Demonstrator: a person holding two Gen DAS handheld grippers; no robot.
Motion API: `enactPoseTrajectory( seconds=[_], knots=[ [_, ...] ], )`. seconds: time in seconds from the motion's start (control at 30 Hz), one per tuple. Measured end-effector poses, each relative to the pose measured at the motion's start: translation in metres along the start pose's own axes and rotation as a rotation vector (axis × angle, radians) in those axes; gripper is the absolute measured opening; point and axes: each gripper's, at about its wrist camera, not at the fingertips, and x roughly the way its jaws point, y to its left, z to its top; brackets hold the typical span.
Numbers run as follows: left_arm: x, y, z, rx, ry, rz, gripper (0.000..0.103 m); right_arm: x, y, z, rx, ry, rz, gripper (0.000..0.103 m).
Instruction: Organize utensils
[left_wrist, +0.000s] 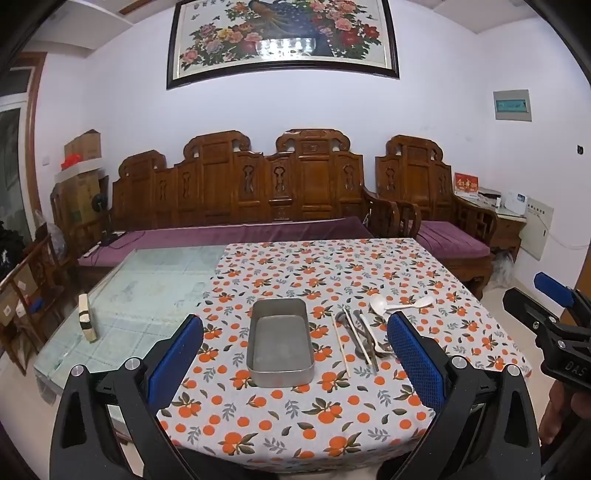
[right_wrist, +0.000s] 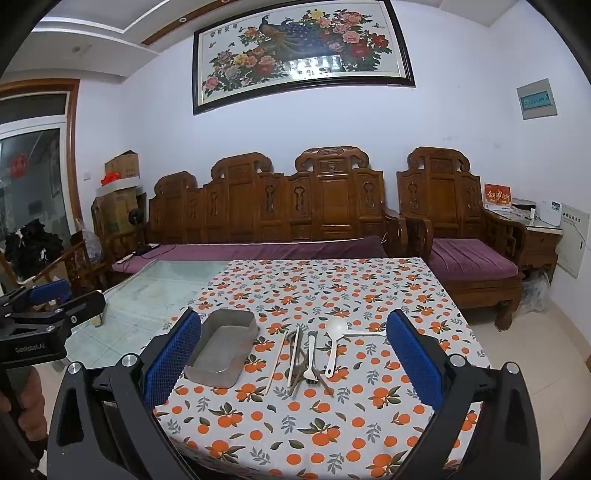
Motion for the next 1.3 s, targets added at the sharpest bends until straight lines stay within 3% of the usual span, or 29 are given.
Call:
enactPoseTrajectory(
  seconds=[1.3],
  knots=[
    [0.008, -0.007, -0.009, -0.001, 0.013, -0.019, 0.096, 0.006, 0.007, -0.009, -0.008, 0.007, 0.004, 0.100]
  ],
)
